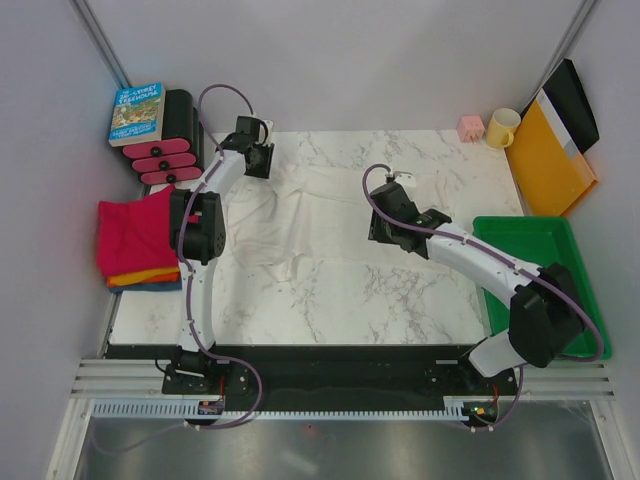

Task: Fold and stack the t-shirts
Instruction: Fold the flattened tshirt in 1/3 of the way

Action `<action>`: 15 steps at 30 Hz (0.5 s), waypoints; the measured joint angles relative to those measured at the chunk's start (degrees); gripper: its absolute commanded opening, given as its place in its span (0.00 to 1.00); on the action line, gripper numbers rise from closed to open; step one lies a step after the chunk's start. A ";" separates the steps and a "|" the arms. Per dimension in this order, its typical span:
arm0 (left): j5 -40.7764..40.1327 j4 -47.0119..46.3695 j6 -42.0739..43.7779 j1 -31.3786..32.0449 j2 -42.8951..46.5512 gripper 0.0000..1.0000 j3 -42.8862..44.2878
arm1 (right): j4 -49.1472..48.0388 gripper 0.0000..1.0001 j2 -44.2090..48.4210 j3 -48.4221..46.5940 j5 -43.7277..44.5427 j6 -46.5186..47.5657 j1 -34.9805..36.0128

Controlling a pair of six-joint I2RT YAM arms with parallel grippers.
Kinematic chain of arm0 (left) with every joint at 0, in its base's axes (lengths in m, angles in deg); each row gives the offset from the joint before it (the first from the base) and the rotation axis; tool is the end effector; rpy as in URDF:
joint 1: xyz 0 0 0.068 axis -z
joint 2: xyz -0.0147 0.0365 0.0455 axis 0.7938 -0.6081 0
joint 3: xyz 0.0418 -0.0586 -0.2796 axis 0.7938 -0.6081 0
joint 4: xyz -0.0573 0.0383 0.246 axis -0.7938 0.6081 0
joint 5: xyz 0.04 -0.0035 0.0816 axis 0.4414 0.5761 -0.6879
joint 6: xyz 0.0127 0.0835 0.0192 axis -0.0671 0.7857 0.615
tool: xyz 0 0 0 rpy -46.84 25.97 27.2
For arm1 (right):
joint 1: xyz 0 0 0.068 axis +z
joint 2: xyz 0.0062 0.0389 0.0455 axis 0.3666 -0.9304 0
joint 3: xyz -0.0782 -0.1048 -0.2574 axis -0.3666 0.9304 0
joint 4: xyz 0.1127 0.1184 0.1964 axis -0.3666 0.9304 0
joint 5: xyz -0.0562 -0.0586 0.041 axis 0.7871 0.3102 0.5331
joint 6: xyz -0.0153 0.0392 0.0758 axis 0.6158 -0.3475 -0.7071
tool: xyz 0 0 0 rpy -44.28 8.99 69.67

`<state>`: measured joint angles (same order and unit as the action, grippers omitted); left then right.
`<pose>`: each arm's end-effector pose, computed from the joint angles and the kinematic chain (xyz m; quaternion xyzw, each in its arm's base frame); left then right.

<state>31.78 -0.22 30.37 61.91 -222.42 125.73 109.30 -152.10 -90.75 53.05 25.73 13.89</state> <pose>0.5585 -0.0917 0.1662 0.1032 0.9338 -0.0155 0.3422 0.2907 0.1748 0.2477 0.0655 0.9208 0.0737 0.3774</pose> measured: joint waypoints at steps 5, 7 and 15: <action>-2.23 -0.42 -0.02 0.02 0.00 0.42 0.63 | -0.17 0.46 -0.04 0.70 -0.44 -0.11 0.00; -2.73 -0.55 -0.02 0.02 0.00 0.35 0.96 | -0.24 0.46 -0.04 0.85 -0.42 -0.13 0.00; -2.84 -0.57 -0.13 0.11 -0.61 0.24 2.34 | -0.22 0.46 -0.04 1.55 -0.42 -0.31 0.00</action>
<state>28.94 -0.79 30.24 62.02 -223.03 128.07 109.08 -152.14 -89.20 52.63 25.43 13.89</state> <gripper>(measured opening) 0.243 0.462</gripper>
